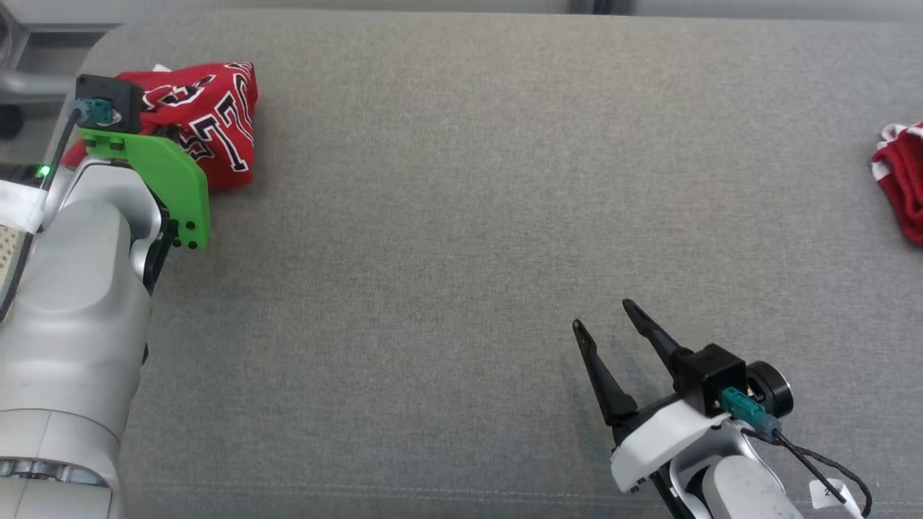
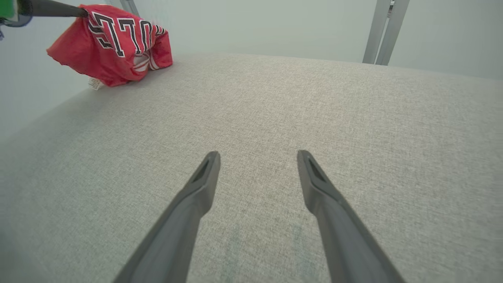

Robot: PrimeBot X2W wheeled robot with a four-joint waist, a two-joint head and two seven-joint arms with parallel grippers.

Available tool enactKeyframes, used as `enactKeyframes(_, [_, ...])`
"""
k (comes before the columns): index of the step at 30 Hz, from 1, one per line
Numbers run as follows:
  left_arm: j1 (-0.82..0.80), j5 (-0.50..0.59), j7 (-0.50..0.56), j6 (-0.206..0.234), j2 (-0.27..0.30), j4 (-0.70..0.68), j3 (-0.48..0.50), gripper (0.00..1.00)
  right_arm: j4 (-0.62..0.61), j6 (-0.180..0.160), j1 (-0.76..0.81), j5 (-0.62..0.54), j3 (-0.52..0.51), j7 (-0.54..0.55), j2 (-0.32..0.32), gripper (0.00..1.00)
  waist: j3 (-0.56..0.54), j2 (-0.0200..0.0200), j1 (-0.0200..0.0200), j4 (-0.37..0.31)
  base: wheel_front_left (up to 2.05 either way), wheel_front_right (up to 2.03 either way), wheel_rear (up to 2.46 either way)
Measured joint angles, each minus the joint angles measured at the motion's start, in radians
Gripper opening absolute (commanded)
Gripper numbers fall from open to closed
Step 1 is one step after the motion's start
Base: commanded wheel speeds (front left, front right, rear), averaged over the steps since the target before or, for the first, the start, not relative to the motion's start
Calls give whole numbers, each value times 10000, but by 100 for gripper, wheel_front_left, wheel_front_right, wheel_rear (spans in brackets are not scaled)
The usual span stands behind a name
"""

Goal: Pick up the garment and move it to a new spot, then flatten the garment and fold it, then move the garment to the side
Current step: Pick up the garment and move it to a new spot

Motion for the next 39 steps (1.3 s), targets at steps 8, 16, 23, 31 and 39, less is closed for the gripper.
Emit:
enactKeyframes(8, [255,-105,13,-84,-219,-932,-575,0,474,0,206,201,217,-155,31,100,-1307,0,0,-831,0,0,0])
enactKeyframes(16, [230,-414,180,-96,-543,-2451,-1024,0,591,0,194,470,393,-330,42,100,-1934,0,0,-2011,0,0,0])
enactKeyframes(23, [-129,-533,514,-100,-1011,-3810,-1486,0,631,0,194,562,330,-441,42,100,-2211,1,0,-3049,0,0,0])
enactKeyframes(31, [-282,-746,422,-35,-1676,-4717,-1693,0,685,0,141,633,267,-564,38,100,-2067,1,-1,-3753,0,0,0])
enactKeyframes(39, [813,-1166,543,242,-1956,-4320,-2190,0,669,0,-67,709,157,-669,38,100,-1516,0,0,-3817,0,0,0])
